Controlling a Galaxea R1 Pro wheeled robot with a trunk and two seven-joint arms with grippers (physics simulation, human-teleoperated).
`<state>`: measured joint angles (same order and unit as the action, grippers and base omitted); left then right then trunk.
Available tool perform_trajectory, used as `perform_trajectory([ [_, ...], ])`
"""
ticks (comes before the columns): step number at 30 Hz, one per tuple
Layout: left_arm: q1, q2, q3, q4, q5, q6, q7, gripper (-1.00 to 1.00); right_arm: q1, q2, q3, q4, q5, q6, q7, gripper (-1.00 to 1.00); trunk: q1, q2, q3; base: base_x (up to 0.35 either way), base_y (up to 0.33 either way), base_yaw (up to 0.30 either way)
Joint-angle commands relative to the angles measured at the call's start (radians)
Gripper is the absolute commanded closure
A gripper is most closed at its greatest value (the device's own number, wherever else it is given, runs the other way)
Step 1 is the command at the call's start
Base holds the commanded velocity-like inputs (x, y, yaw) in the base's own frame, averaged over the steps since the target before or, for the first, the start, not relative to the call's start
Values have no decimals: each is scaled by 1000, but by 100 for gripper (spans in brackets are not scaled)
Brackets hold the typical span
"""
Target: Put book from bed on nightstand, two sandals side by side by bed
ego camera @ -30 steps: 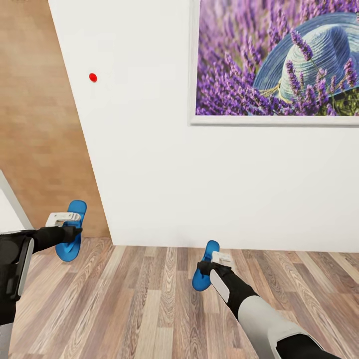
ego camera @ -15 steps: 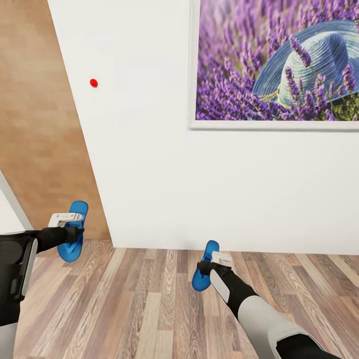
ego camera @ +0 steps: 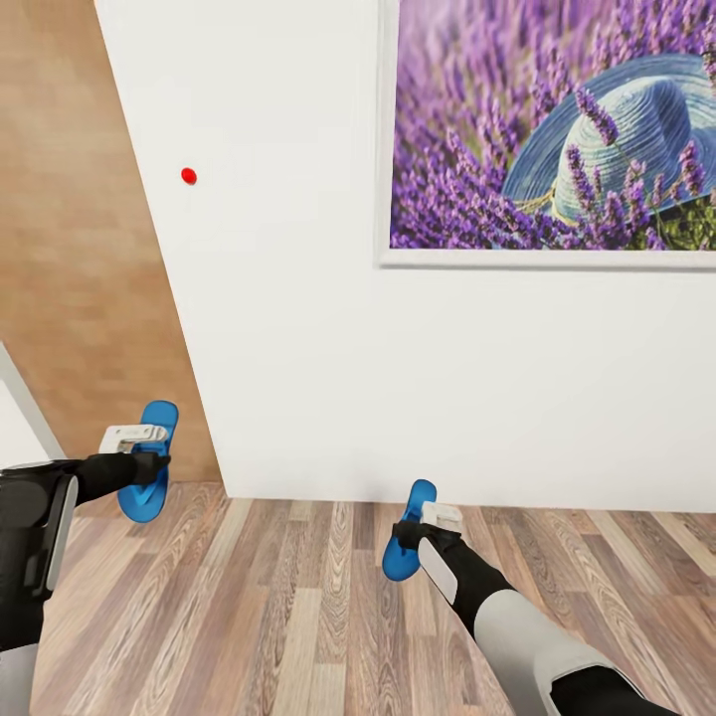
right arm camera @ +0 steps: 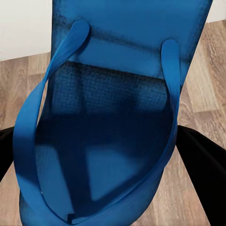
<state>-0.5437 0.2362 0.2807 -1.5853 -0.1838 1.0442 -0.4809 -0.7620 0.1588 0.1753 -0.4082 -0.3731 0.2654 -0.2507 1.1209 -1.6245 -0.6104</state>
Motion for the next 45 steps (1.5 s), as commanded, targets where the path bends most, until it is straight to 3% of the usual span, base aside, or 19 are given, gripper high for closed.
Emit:
perform_trajectory([
  [1,-1,0,1,-1,-11,3,-11,100,0,-1,9,-2,-9,5,-9,100,-4,7,2,0,0,0],
  [45,-1,-9,0,2,-13,-15,-8,100,0,-1,23,1,-10,5,-10,100,-173,315,140,0,0,0],
])
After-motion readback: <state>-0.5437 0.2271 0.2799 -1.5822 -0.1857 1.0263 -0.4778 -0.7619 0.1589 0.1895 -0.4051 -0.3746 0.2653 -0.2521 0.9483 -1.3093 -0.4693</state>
